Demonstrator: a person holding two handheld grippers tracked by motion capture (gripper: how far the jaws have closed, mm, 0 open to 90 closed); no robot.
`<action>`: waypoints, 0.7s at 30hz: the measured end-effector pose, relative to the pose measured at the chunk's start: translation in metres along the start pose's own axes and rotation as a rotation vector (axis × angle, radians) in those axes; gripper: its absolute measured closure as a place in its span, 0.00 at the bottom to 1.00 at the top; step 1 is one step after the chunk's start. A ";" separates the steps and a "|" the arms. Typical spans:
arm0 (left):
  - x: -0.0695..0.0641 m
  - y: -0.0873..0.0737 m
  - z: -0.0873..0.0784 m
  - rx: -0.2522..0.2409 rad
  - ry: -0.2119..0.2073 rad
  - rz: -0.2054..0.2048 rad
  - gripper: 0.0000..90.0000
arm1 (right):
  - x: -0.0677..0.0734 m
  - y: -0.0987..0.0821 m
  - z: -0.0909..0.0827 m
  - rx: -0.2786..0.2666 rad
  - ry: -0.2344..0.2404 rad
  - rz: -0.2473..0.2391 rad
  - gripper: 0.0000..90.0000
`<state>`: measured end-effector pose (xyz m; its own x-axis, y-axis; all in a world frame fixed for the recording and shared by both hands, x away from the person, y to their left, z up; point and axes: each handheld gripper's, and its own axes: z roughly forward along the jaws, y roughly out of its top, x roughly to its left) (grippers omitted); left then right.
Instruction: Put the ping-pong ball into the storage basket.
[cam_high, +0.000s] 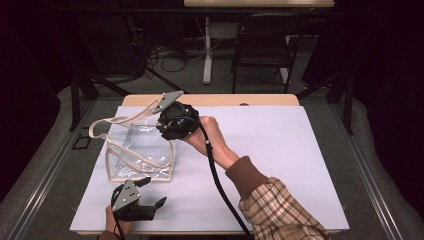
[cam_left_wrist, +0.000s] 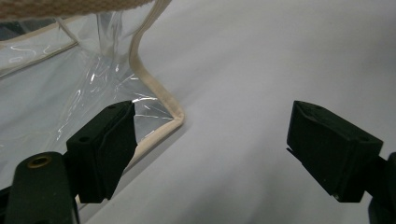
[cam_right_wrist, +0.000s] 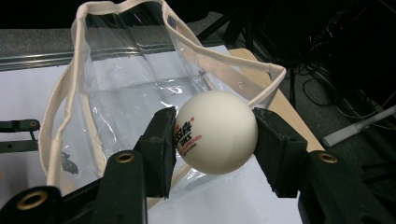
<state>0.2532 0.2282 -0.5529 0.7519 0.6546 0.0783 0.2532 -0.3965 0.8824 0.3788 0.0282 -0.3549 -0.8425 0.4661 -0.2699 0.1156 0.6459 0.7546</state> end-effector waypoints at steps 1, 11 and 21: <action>0.000 0.000 0.000 0.001 0.000 0.000 0.18 | 0.001 0.000 0.001 0.001 0.003 0.000 0.57; 0.000 0.000 0.000 0.002 0.001 0.002 0.18 | 0.005 0.001 0.008 0.005 0.013 -0.001 0.57; 0.000 0.000 0.000 0.000 0.001 0.000 0.18 | 0.010 0.001 0.018 0.023 0.028 -0.001 0.57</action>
<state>0.2529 0.2285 -0.5527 0.7516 0.6548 0.0790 0.2526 -0.3965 0.8826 0.3802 0.0443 -0.3677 -0.8571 0.4483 -0.2538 0.1265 0.6607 0.7399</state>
